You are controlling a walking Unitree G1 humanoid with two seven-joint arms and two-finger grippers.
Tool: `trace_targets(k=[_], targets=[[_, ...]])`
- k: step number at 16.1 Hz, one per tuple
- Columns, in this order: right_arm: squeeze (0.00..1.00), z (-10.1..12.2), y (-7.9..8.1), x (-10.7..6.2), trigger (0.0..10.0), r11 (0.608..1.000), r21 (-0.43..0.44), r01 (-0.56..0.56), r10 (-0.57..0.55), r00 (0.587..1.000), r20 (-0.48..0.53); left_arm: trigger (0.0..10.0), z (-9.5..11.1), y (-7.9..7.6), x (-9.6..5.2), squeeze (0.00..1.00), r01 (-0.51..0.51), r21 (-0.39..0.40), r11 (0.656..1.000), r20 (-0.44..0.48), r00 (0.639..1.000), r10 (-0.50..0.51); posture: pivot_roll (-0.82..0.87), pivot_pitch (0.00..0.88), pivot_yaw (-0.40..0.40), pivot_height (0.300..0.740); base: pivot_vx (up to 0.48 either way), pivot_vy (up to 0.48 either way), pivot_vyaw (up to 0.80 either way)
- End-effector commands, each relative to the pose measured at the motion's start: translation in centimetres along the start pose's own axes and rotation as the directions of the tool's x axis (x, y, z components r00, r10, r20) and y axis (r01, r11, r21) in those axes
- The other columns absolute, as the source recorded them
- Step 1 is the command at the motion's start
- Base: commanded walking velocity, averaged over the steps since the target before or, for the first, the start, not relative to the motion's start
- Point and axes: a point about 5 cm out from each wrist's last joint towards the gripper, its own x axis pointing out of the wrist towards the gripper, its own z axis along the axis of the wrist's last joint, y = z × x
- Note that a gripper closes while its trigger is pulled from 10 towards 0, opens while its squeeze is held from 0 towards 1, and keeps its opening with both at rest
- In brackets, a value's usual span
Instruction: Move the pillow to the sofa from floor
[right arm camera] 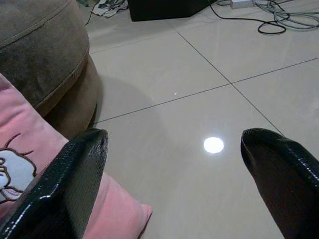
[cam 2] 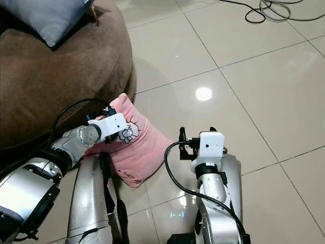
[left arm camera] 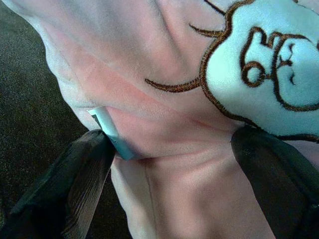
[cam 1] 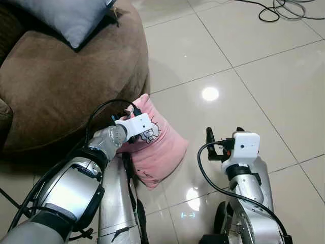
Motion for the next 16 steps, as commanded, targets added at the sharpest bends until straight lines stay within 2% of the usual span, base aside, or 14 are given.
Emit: trace_targets(k=[1,2,3,5,16], targets=[[0.0,-0.65,0.49,-0.15,10.0,1.0,-0.001,-0.011,0.011,0.999,-0.035,0.0,-0.58,-0.51,-0.03,1.0,0.031,-0.04,0.999,-0.018,0.999,-0.032,-0.03,0.223,0.122,0.415,0.0,0.0,0.0],[0.0,-0.65,0.49,-0.15,10.0,1.0,-0.001,-0.01,0.01,0.999,-0.035,0.0,-0.57,-0.52,-0.02,1.0,0.033,-0.044,0.998,-0.016,0.999,-0.034,-0.03,0.223,0.122,0.415,0.0,0.0,0.0],[0.0,-0.65,0.49,-0.15,10.0,1.0,-0.001,-0.01,0.01,0.999,-0.035,0.0,-0.58,-0.41,-0.04,0.0,0.025,-0.029,0.999,-0.019,1.0,-0.025,-0.03,0.223,0.123,0.415,0.0,0.0,0.0],[0.0,-0.65,0.47,-0.13,10.0,1.0,-0.002,-0.01,0.01,0.999,-0.035,0.0,-0.58,-0.19,-0.06,0.0,0.009,-0.001,1.0,-0.019,1.0,-0.009,-0.03,0.224,0.122,0.415,0.0,0.0,0.0],[0.0,-0.72,0.55,-0.09,10.0,1.0,-0.002,-0.018,0.018,0.999,-0.039,0.0,-0.79,-0.59,-0.07,0.0,0.04,-0.01,0.999,-0.022,0.999,-0.041,-0.02,0.231,0.117,0.415,0.0,0.0,0.0]])
